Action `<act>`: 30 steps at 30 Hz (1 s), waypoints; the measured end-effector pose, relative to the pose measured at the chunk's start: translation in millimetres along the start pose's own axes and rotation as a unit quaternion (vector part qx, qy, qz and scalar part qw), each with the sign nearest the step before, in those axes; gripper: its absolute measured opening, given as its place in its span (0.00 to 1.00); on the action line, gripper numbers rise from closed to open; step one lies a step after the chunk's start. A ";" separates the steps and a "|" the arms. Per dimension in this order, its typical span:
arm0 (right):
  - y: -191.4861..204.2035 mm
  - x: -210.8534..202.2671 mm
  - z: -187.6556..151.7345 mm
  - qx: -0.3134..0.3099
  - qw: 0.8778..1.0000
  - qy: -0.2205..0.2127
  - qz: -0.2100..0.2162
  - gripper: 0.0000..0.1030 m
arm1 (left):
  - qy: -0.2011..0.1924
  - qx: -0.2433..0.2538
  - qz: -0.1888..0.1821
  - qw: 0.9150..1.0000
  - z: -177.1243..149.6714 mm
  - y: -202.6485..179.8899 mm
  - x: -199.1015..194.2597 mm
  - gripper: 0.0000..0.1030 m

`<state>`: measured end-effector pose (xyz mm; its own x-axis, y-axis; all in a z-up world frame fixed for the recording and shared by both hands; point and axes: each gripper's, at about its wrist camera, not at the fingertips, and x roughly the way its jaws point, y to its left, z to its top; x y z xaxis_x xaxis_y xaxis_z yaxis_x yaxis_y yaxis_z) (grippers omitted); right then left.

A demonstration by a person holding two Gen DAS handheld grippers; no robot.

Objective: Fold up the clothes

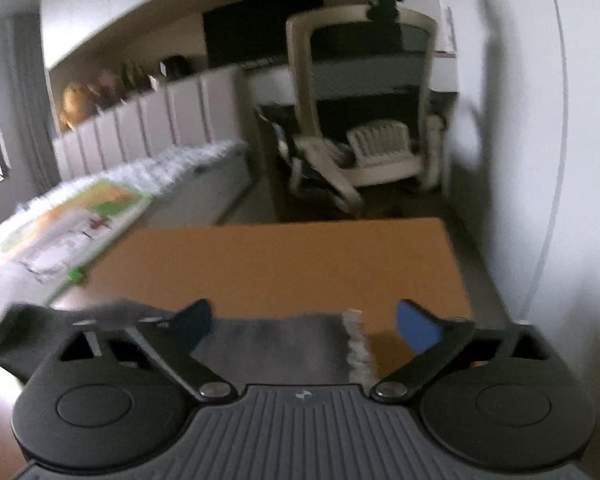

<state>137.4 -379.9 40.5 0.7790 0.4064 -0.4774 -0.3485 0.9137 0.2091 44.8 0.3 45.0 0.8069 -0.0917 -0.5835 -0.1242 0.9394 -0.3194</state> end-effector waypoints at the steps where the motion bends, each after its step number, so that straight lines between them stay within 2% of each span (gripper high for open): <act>1: 5.0 4.3 -3.2 0.009 1.000 0.006 0.013 1.00 | 0.008 -0.002 -0.014 1.000 -3.5 -4.8 9.0 0.91; 4: 16.5 24.5 -18.6 0.038 0.998 0.038 0.037 1.00 | 0.048 -0.019 -0.016 0.999 -20.9 -6.0 38.0 0.91; 6: 22.2 32.1 -29.7 0.050 0.997 0.052 0.039 1.00 | 0.032 0.008 -0.007 0.999 -31.7 -9.3 39.5 0.92; 9: 33.6 27.3 -40.6 0.041 0.998 0.043 0.031 1.00 | 0.027 0.025 -0.003 0.999 -41.4 -10.0 31.2 0.92; 19: 50.7 2.3 -69.4 0.079 0.992 0.071 0.074 1.00 | 0.021 0.049 0.025 0.998 -71.3 0.0 -13.1 0.92; 24: 54.3 -12.4 -73.5 0.082 0.990 0.079 0.087 1.00 | 0.019 0.037 0.036 0.998 -68.4 10.1 -19.8 0.93; 26: 57.2 -16.5 -68.3 0.068 0.991 0.067 0.098 1.00 | 0.019 0.031 0.037 0.999 -64.7 12.1 -17.0 0.96; 30: 62.6 -15.7 -43.3 0.028 0.995 0.027 0.092 1.00 | 0.013 0.047 0.050 0.998 -66.1 7.1 -11.1 1.00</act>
<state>80.8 -329.2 24.1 0.6748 0.5681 -0.4710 -0.4528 0.8227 0.3436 -3.2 -13.8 -0.2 0.7775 -0.0026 -0.6289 -0.1490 0.9708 -0.1881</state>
